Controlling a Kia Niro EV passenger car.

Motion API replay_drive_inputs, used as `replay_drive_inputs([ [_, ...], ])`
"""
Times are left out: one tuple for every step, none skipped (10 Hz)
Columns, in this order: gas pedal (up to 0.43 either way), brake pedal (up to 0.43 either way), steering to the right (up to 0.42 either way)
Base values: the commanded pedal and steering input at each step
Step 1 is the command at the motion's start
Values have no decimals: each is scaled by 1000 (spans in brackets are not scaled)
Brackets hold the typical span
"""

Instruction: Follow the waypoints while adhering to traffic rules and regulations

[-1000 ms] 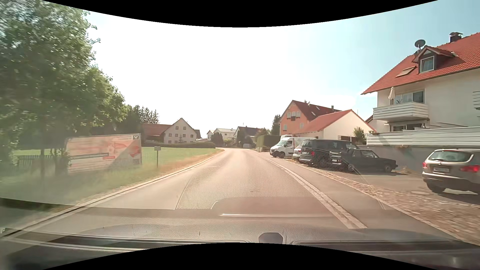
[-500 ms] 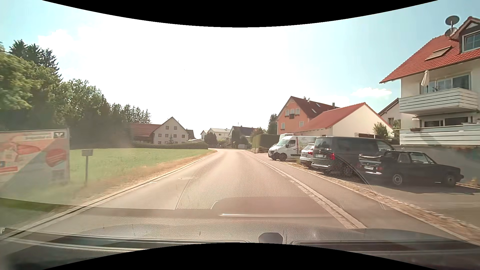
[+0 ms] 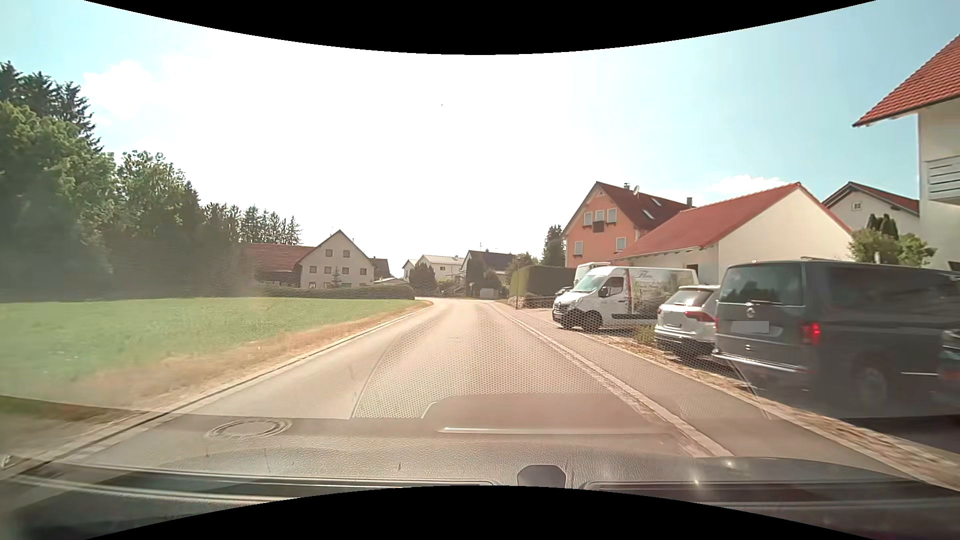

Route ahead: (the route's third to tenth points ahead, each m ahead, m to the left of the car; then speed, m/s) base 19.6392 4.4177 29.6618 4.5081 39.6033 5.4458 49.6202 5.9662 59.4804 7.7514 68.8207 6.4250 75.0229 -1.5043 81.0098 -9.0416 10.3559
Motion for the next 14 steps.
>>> replay_drive_inputs([
  [169, 6, -20],
  [169, 6, -23],
  [169, 6, -25],
  [169, 6, -25],
  [169, 6, -25],
  [169, 6, -25],
  [157, 6, -25],
  [150, 6, -25],
  [138, 6, -24],
  [110, 6, -24],
  [79, 6, -22],
  [67, 6, -19],
  [8, 6, -16],
  [0, 6, -12],
])
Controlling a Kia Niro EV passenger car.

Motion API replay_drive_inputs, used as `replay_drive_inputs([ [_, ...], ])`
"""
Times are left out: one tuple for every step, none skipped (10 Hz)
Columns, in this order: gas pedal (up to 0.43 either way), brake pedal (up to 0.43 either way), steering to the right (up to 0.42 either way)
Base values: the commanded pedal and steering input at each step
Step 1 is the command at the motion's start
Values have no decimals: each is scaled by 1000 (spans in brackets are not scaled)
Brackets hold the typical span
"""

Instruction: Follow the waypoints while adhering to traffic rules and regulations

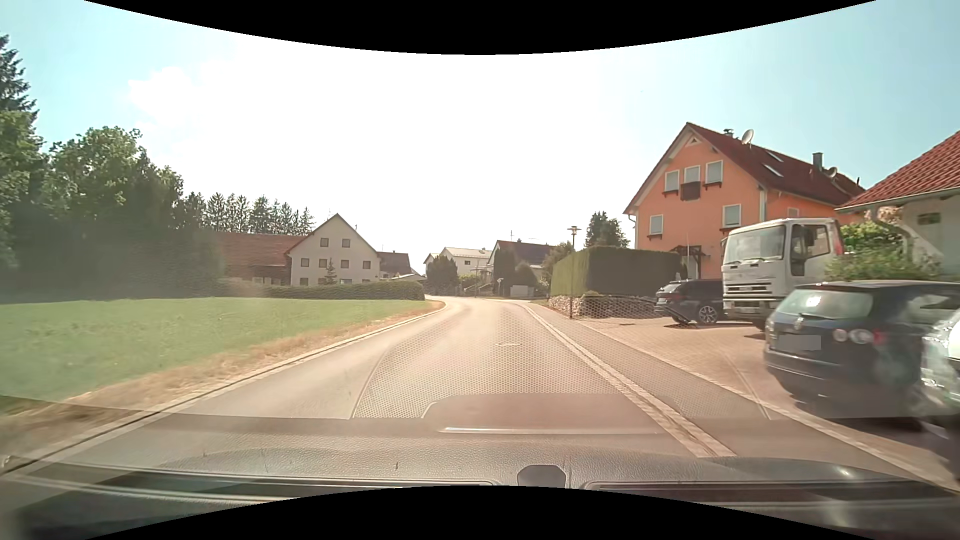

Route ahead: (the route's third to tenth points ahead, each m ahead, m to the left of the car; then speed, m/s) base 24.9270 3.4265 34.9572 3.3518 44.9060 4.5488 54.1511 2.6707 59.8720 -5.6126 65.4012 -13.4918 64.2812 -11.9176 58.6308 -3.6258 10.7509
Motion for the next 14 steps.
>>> replay_drive_inputs([
  [0, 6, -8],
  [0, 6, -5],
  [0, 6, -1],
  [0, 6, 5],
  [0, 6, 9],
  [0, 6, 10],
  [0, 6, 10],
  [0, 6, 10],
  [0, 6, 9],
  [0, 6, 8],
  [0, 6, 7],
  [0, 6, 6],
  [0, 6, 6],
  [0, 6, 6],
])
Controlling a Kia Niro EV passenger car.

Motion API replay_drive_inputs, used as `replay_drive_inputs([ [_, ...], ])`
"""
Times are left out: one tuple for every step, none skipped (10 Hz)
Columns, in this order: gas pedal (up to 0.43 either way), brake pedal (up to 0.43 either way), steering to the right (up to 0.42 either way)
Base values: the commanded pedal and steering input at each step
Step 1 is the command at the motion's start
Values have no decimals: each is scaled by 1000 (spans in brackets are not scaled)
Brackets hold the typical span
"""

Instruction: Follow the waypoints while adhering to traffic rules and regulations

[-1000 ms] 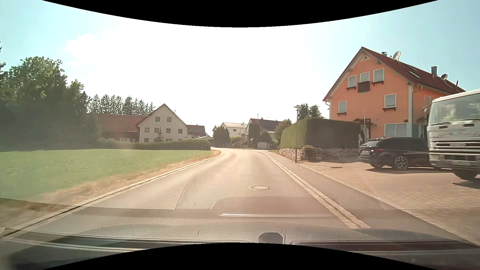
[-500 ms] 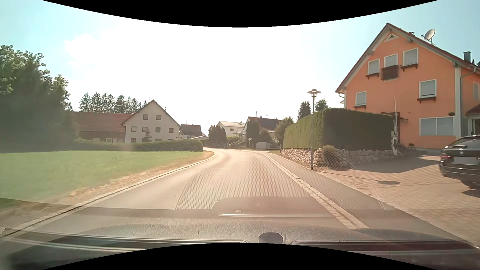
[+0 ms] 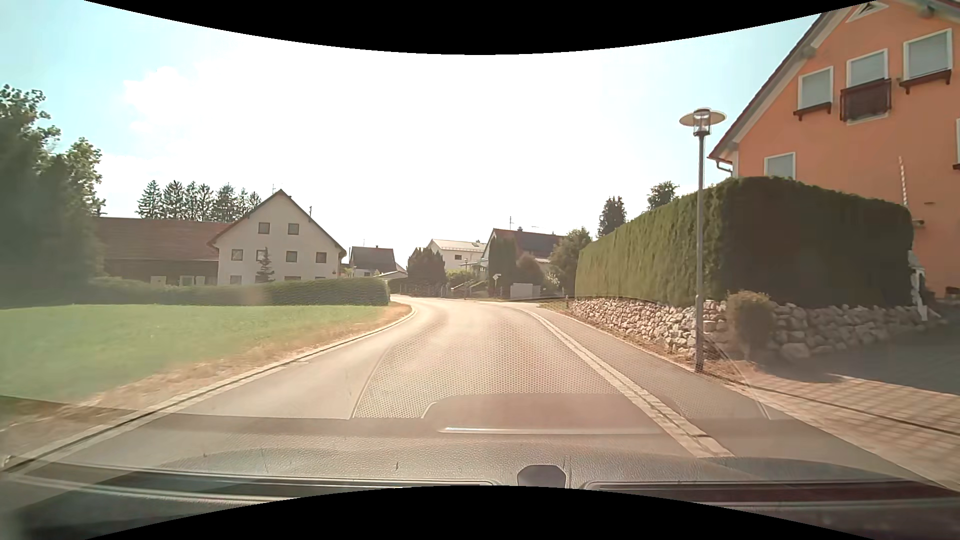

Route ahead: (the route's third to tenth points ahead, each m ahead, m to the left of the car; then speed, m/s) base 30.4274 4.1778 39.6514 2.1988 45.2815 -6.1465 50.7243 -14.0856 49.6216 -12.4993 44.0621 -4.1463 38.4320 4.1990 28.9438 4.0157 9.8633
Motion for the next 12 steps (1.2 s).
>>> replay_drive_inputs([
  [0, 6, 5],
  [0, 6, 2],
  [0, 6, 0],
  [0, 6, -1],
  [0, 6, -1],
  [0, 6, -2],
  [0, 12, -2],
  [0, 18, -3],
  [0, 18, -3],
  [0, 18, -4],
  [0, 30, -5],
  [0, 43, -7],
])
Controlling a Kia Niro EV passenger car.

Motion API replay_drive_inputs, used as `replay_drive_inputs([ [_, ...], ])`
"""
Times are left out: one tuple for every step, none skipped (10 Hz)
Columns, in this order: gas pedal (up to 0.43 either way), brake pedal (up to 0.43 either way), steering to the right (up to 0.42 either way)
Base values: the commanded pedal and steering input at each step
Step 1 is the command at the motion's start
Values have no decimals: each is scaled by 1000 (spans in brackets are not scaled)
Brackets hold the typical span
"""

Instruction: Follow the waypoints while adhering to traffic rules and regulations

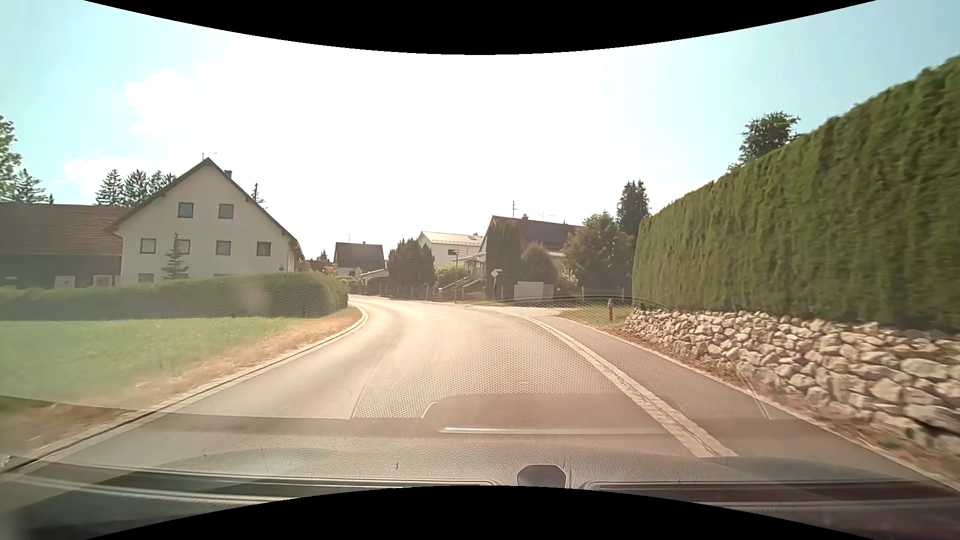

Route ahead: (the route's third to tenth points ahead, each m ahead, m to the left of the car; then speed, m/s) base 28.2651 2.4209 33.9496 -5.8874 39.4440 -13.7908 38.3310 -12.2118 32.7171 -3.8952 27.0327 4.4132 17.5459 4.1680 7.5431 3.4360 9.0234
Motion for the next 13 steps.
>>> replay_drive_inputs([
  [0, 55, -8],
  [0, 73, -8],
  [0, 91, -10],
  [0, 110, -14],
  [0, 128, -17],
  [0, 152, -20],
  [0, 165, -20],
  [0, 183, -20],
  [0, 201, -20],
  [0, 207, -20],
  [0, 220, -20],
  [0, 232, -19],
  [0, 238, -18],
])
